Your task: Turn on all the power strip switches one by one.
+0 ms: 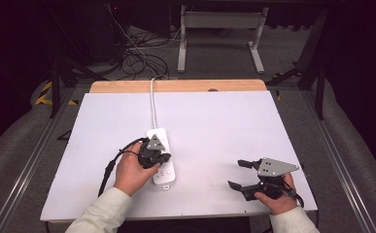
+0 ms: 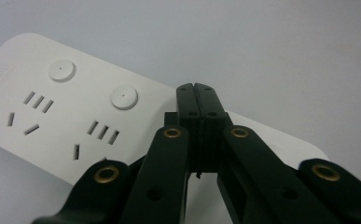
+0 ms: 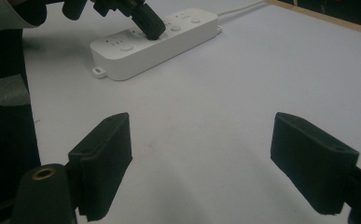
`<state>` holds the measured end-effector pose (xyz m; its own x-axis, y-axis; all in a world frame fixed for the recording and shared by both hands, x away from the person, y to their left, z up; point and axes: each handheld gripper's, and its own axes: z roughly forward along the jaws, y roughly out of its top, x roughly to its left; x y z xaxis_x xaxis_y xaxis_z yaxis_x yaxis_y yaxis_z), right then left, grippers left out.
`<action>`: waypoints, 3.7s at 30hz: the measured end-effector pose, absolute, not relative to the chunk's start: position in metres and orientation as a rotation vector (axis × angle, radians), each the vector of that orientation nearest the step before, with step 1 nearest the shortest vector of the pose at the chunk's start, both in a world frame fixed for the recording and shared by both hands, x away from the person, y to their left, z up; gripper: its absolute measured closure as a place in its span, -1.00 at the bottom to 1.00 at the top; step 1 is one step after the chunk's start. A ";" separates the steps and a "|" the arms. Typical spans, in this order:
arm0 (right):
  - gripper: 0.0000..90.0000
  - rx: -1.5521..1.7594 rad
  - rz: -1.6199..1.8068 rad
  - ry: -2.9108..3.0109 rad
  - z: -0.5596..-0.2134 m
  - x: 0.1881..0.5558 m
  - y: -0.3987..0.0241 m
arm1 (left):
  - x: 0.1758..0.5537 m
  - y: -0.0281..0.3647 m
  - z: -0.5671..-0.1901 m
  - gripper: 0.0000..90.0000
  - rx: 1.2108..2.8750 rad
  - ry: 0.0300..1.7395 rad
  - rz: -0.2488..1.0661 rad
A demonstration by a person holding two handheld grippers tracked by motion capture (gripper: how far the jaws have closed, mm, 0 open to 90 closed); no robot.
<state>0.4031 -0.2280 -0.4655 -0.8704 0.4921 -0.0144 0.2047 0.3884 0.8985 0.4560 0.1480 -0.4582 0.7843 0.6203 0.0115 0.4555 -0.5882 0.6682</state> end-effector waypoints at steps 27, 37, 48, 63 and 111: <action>-0.54 0.622 1.479 2.378 -0.467 0.405 -0.229 | 0.483 0.165 -0.450 1.00 2.180 0.846 0.379; -0.54 0.616 1.474 2.380 -0.467 0.404 -0.228 | 0.485 0.162 -0.455 1.00 2.191 0.847 0.369; -0.54 0.613 1.472 2.382 -0.467 0.404 -0.229 | 0.486 0.160 -0.459 1.00 2.211 0.853 0.363; -0.54 0.612 1.473 2.384 -0.467 0.404 -0.228 | 0.485 0.158 -0.460 1.00 2.235 0.836 0.394; -0.56 0.617 1.474 2.388 -0.468 0.404 -0.227 | 0.500 0.175 -0.441 1.00 2.065 0.886 0.437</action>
